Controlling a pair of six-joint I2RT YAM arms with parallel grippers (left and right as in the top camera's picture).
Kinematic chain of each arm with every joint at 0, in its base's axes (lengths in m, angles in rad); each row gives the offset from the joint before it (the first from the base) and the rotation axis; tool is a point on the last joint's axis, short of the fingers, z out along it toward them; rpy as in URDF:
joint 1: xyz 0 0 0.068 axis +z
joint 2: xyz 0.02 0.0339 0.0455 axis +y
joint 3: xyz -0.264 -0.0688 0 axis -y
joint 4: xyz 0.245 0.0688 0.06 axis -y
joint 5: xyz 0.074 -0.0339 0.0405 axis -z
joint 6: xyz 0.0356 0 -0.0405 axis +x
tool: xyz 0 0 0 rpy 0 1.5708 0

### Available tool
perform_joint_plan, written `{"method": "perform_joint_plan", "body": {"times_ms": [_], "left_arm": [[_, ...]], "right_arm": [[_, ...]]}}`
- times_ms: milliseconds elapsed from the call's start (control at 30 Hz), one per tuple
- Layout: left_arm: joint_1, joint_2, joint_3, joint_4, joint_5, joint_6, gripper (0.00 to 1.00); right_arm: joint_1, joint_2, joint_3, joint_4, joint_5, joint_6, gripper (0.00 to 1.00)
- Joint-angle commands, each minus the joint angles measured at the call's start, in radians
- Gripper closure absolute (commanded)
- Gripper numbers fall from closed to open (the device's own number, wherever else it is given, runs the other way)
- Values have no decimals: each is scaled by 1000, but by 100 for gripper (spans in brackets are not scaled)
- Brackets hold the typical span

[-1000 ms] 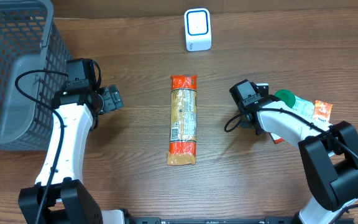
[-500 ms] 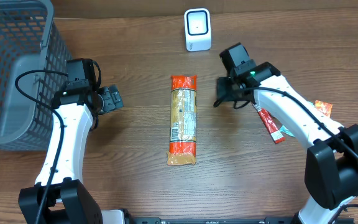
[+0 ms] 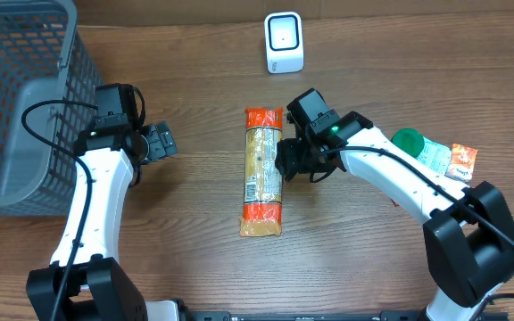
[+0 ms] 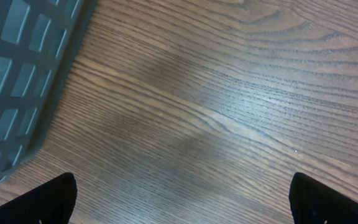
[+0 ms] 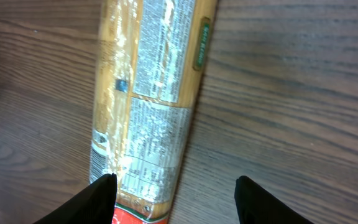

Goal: Scan the item barcode

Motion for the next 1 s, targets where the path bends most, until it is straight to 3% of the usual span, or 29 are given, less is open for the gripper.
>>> {"method": "perform_joint_plan", "body": {"times_ms": [0, 100, 200, 333, 367, 400, 467, 500, 800, 967], "left_arm": [[-5, -16, 15, 23, 5, 19, 0], [-5, -16, 15, 76, 37, 7, 0], [-5, -16, 15, 61, 272, -92, 0], [-5, -16, 15, 26, 529, -95, 0], [-7, -16, 13, 16, 580, -95, 16], [-11, -15, 10, 15, 612, -95, 54], [-34, -15, -2, 20, 658, -95, 89], [-52, -15, -10, 20, 655, -95, 96], [-278, -9, -80, 61, 475, -95, 96], [-357, 55, -81, 99, 394, -163, 96]], "right_arm": [[-3, -6, -8, 6, -5, 7, 37], [-5, -6, -8, 2, -5, 7, 37], [-5, -6, -8, -3, -5, 6, 37], [-8, -6, -8, -9, -5, 7, 37], [-11, -6, -8, -9, -5, 7, 37], [-14, -6, -8, -10, -6, 7, 37], [-24, -6, -8, -11, -6, 7, 37], [-32, -6, -8, -12, -6, 7, 37], [-125, -6, -9, -47, -101, -26, 37], [-173, -6, -20, -39, -237, -79, 37]]}}
